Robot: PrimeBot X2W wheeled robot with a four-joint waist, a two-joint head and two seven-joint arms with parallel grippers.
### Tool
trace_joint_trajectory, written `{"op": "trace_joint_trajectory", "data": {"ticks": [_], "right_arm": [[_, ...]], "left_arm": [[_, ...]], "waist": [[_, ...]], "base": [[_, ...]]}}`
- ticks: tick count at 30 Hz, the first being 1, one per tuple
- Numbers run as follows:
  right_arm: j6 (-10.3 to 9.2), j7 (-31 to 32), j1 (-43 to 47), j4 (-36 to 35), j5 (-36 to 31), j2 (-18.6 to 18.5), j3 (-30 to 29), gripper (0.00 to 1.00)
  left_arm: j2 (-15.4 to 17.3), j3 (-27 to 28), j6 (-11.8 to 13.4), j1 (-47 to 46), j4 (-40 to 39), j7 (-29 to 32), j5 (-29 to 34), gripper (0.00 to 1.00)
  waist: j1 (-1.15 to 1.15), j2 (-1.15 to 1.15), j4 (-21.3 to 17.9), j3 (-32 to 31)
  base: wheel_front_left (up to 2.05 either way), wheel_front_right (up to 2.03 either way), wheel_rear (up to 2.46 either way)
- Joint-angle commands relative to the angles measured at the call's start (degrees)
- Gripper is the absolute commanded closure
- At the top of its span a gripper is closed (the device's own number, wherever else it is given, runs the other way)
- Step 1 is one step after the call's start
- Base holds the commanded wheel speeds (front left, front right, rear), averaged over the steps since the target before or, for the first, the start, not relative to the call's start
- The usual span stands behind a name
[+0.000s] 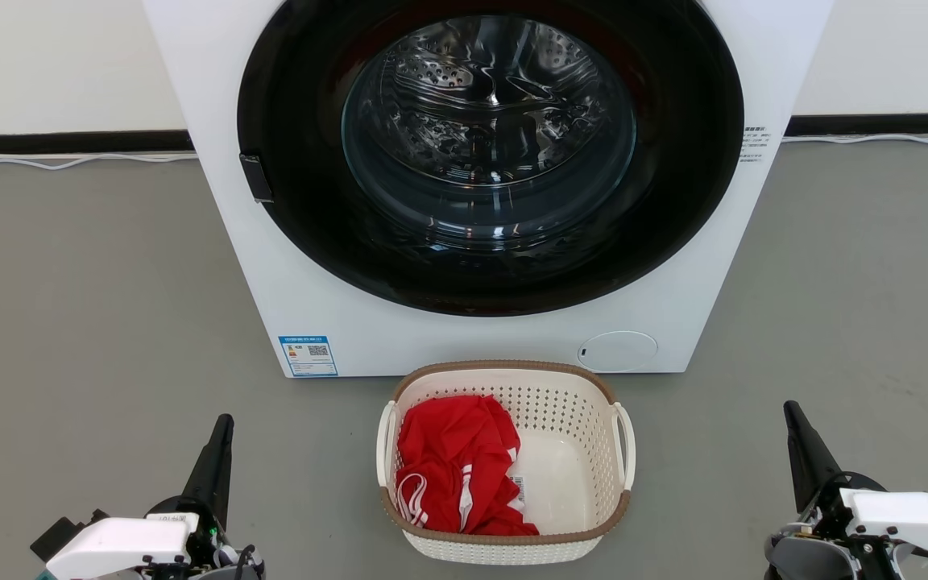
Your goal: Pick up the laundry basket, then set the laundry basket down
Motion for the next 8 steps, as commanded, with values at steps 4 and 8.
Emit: {"op": "trace_joint_trajectory", "data": {"ticks": [4, 8], "right_arm": [[0.41, 0.43, -2.53, -1.79, 0.37, -0.39, 1.06, 1.00], [0.41, 0.43, -2.53, -1.79, 0.37, -0.39, 1.06, 1.00]], "left_arm": [[0.59, 1.76, -0.41, -3.20, -1.68, 0.36, -0.28, 1.00], [0.59, 1.76, -0.41, -3.20, -1.69, 0.36, -0.28, 1.00]], "waist": [[0.00, 0.00, 0.00, 0.00], [0.00, 0.00, 0.00, 0.00]], "base": [[0.00, 0.00, 0.00], [0.00, 0.00, 0.00]]}}
